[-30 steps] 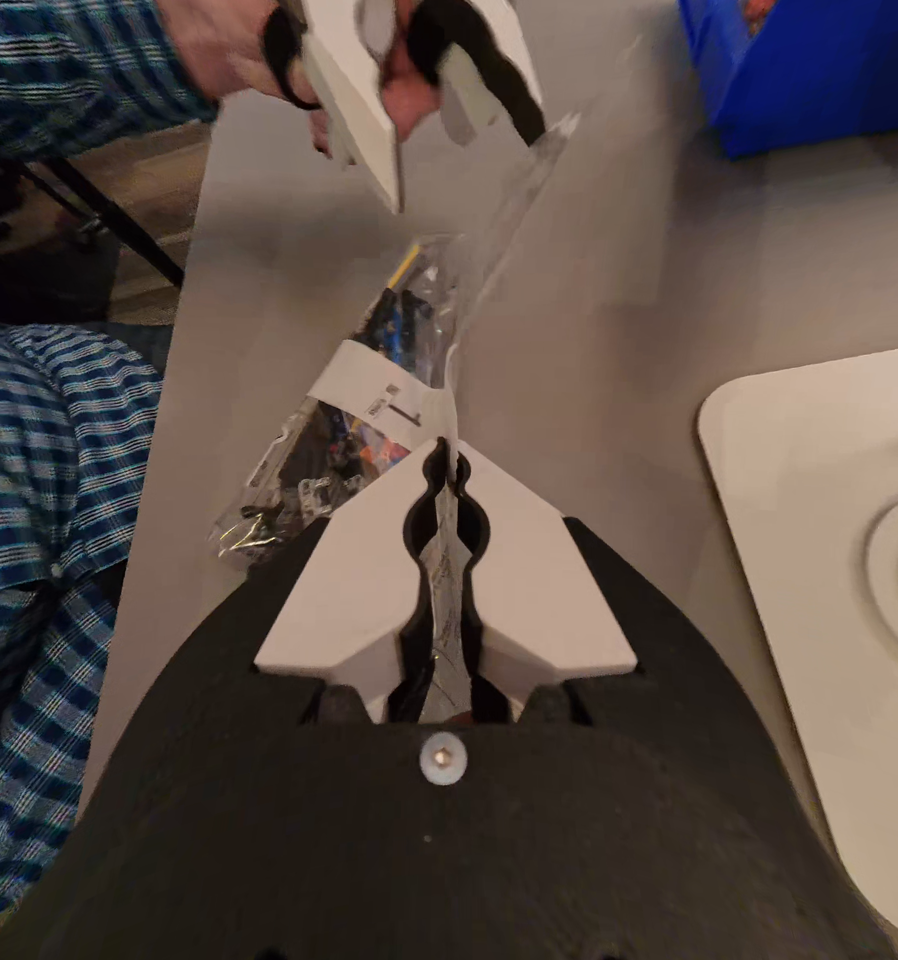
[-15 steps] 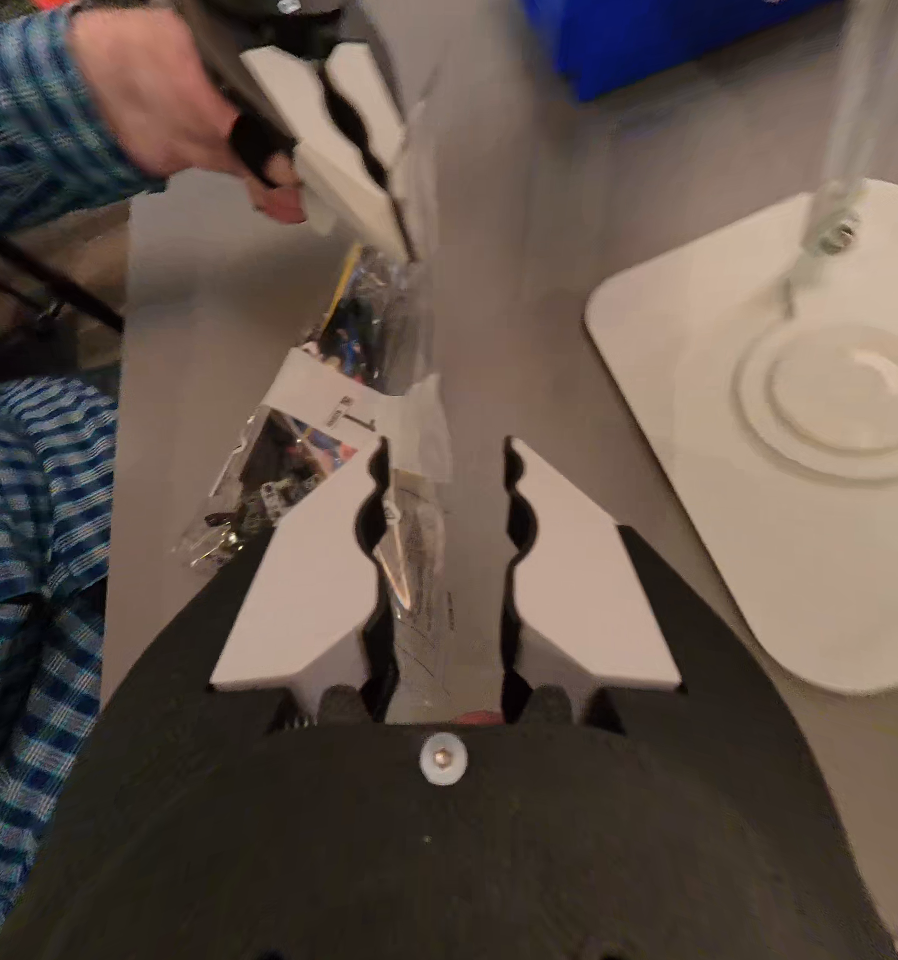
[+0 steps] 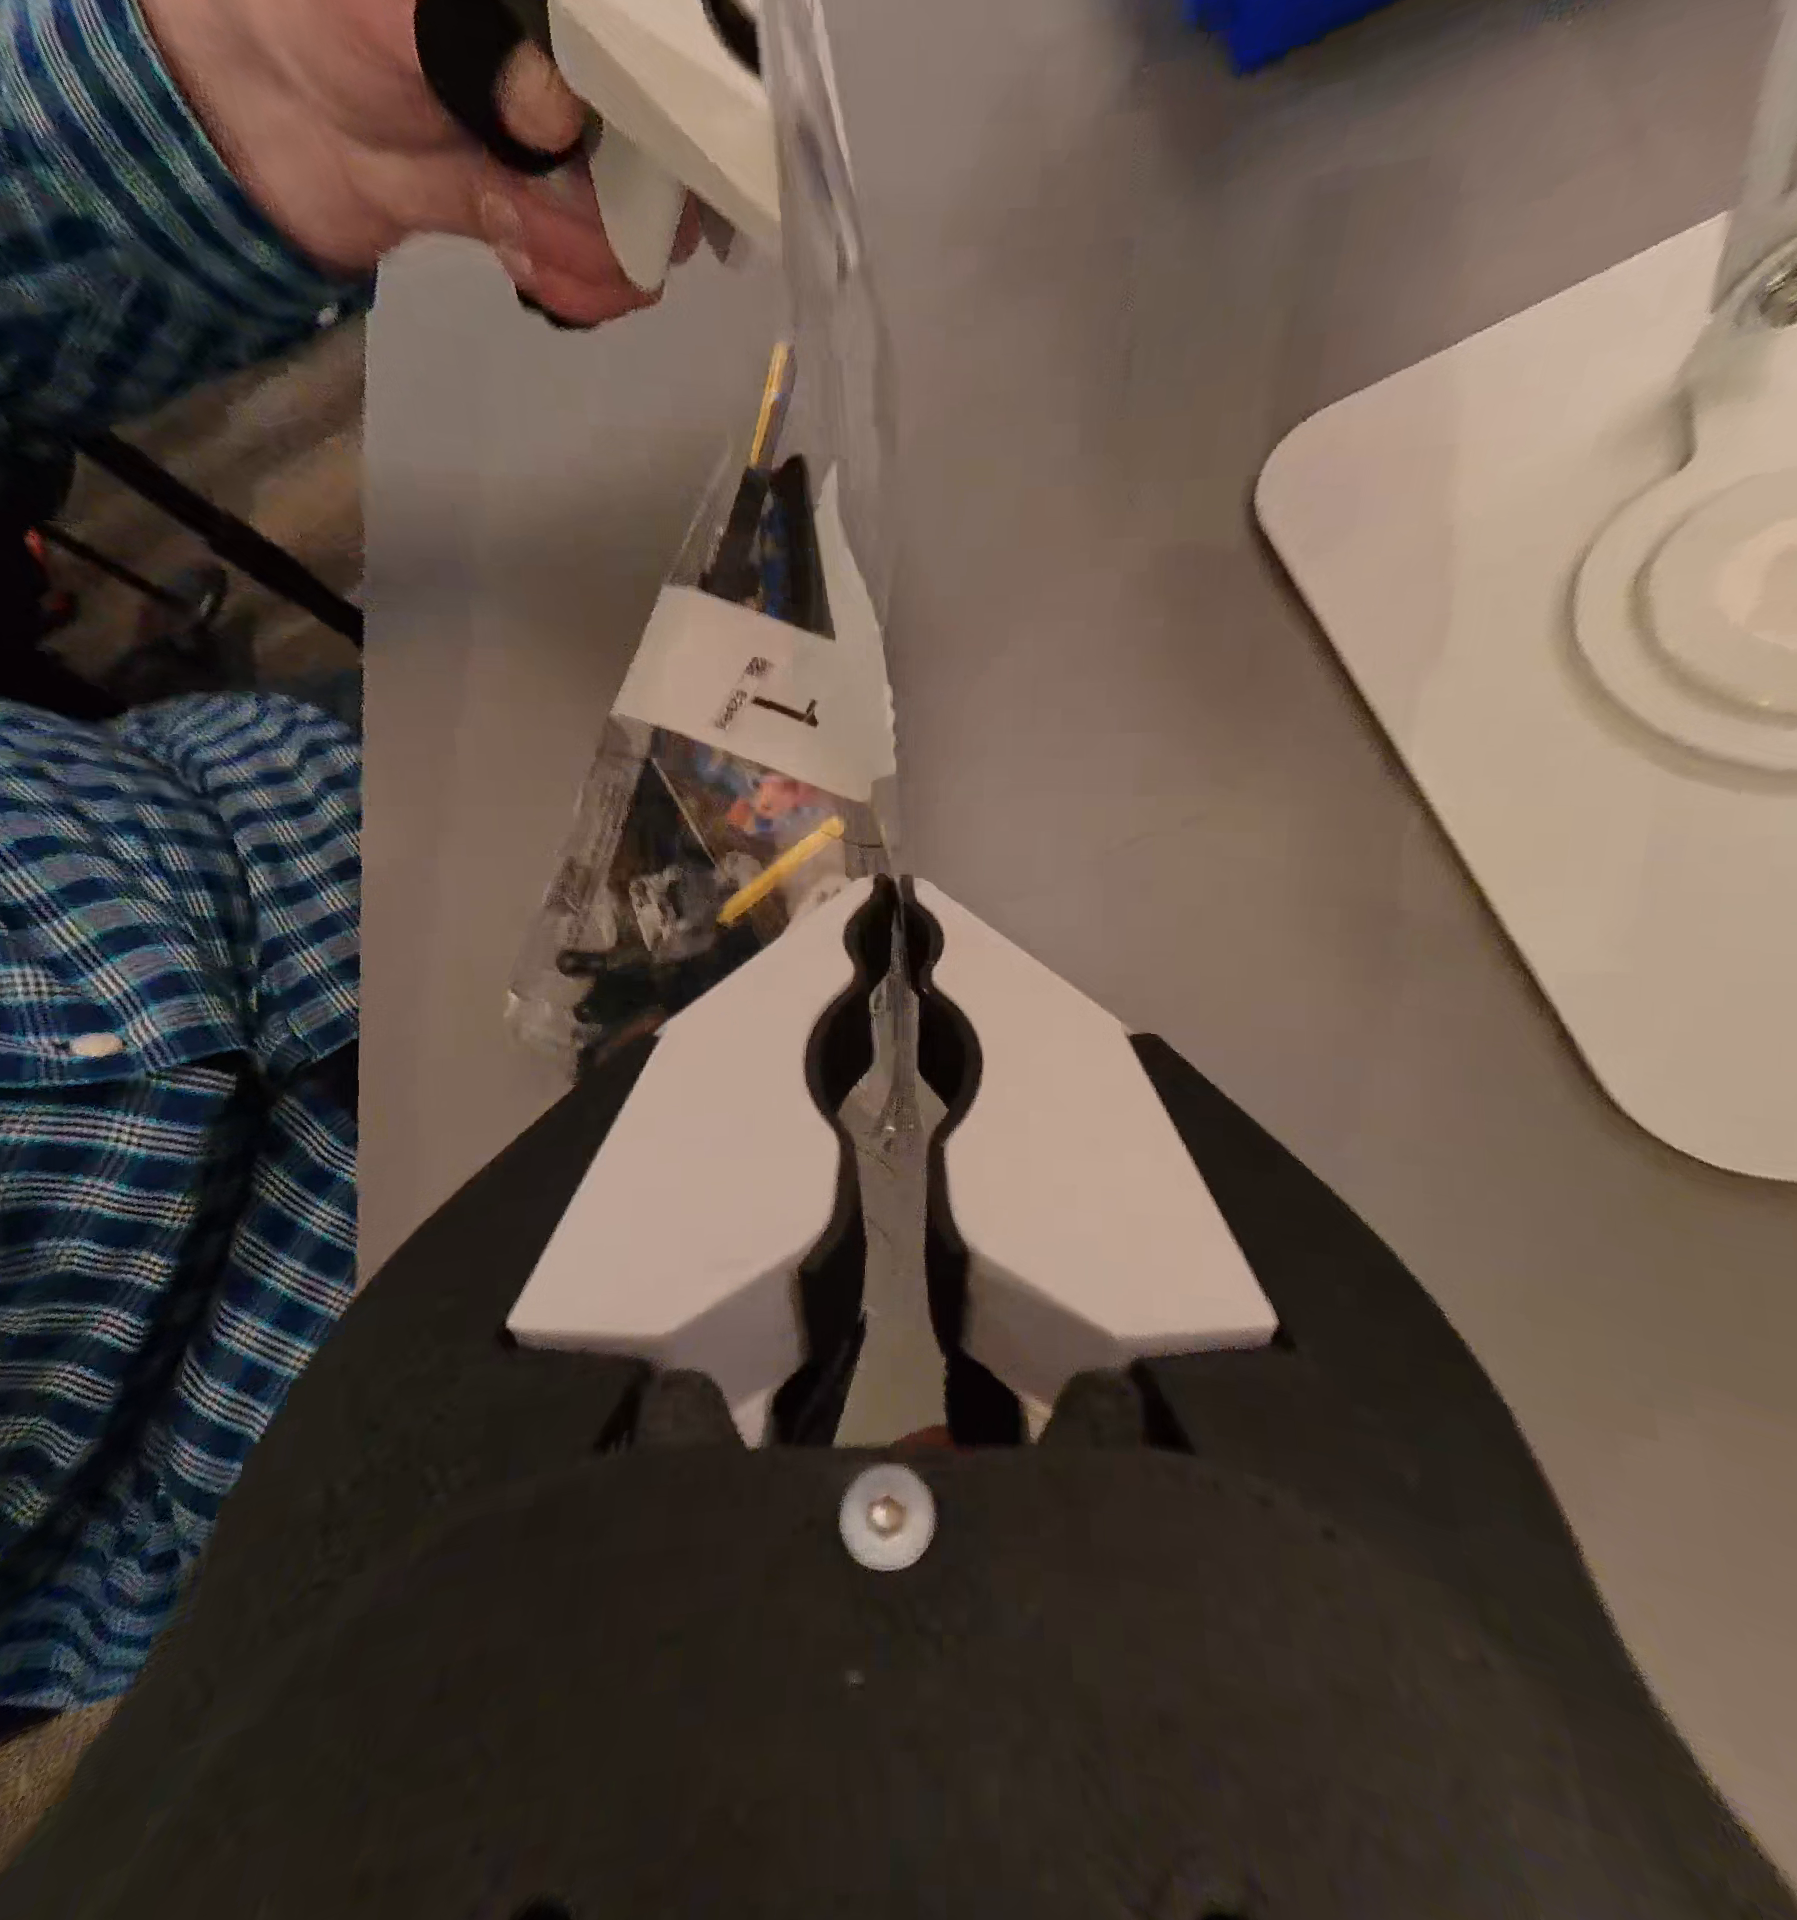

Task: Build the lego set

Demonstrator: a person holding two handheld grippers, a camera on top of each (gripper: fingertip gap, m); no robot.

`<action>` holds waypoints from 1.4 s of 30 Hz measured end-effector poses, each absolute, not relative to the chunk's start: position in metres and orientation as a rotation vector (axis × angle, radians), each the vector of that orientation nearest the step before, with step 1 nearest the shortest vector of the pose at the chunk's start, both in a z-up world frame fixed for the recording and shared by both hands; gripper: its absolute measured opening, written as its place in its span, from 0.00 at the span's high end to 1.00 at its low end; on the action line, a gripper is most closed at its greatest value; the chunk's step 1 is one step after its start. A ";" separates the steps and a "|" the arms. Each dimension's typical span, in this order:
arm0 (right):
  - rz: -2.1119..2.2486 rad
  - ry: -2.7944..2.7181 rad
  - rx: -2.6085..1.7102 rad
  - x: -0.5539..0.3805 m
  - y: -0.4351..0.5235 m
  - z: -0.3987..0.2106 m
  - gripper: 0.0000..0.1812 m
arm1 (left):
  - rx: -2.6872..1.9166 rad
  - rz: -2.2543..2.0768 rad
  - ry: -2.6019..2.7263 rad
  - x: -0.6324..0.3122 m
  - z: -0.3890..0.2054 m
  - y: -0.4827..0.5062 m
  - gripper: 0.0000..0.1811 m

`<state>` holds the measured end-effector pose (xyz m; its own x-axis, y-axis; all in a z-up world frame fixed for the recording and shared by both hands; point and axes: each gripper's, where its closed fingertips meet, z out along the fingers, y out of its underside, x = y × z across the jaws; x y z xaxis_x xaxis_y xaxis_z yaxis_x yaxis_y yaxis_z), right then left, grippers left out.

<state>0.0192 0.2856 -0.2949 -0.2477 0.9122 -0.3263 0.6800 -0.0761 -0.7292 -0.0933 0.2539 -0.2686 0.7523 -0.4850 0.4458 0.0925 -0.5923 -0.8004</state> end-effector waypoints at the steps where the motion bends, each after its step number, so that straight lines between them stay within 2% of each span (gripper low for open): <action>1: 1.245 -1.883 -1.740 0.020 0.290 -0.289 0.97 | -2.060 -0.818 0.288 -0.095 -0.266 0.255 1.00; 4: 1.267 -1.773 -1.817 0.029 0.307 -0.284 0.75 | -2.036 -0.834 0.240 -0.101 -0.260 0.258 1.00; 8: 1.361 -1.621 -1.893 0.044 0.320 -0.289 0.74 | -2.000 -0.849 0.195 -0.108 -0.258 0.257 1.00; 10: 1.470 -1.552 -1.883 0.048 0.317 -0.287 0.79 | -1.996 -0.854 0.176 -0.109 -0.260 0.255 1.00; 18: 1.736 -1.422 -1.851 0.055 0.298 -0.285 0.79 | -1.972 -0.860 0.100 -0.116 -0.265 0.251 1.00; 21: 1.716 -1.414 -1.827 0.054 0.294 -0.286 0.89 | -1.966 -0.863 0.084 -0.119 -0.266 0.250 1.00; 30: 1.696 -1.384 -1.781 0.052 0.298 -0.273 1.00 | -1.974 -0.869 0.089 -0.121 -0.265 0.245 1.00; 42: 1.798 -1.230 -1.668 0.054 0.320 -0.228 0.99 | -1.920 -0.984 0.050 -0.116 -0.260 0.239 1.00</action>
